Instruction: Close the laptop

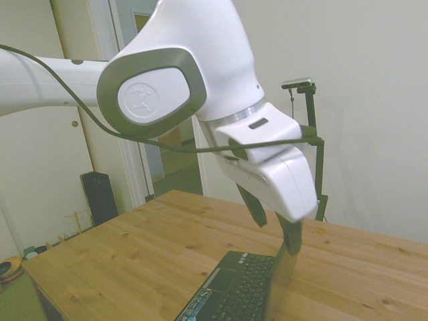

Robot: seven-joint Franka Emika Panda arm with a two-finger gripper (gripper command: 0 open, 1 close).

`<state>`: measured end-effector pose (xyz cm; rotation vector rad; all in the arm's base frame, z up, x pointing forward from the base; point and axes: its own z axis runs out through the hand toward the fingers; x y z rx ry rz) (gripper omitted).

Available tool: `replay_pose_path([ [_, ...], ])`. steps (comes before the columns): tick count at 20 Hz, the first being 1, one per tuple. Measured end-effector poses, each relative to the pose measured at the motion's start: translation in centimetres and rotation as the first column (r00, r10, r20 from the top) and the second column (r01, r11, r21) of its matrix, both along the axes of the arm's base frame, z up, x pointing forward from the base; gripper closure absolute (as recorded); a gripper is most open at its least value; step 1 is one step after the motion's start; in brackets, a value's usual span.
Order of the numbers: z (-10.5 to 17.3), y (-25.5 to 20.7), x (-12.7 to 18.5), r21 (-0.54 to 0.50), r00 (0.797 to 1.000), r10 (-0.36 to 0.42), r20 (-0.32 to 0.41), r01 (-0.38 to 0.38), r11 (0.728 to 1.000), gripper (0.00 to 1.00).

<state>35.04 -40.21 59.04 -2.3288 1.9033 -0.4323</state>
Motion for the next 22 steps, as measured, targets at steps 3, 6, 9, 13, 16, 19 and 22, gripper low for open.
replay_pose_path([
  [3, -1.0, -3.5, -0.7, 0.018, 1.000, -0.029, 0.007, 0.029, 0.999, 0.00],
  [6, -1.5, -6.2, 0.4, 0.035, 0.999, -0.034, 0.014, 0.034, 0.999, 0.00],
  [9, -2.8, -7.0, 4.1, 0.052, 1.000, -0.003, 0.008, 0.003, 0.999, 1.00],
  [13, -5.0, -5.6, 9.6, 0.063, 0.998, 0.063, -0.022, -0.061, 0.996, 1.00],
  [16, -5.4, -4.8, 11.1, 0.072, 0.996, 0.089, -0.033, -0.086, 0.994, 1.00],
  [19, -5.3, -4.6, 11.2, 0.083, 0.995, 0.095, -0.039, -0.092, 0.992, 1.00],
  [22, -5.6, -4.3, 11.4, 0.095, 0.993, 0.104, -0.048, -0.100, 0.990, 1.00],
])
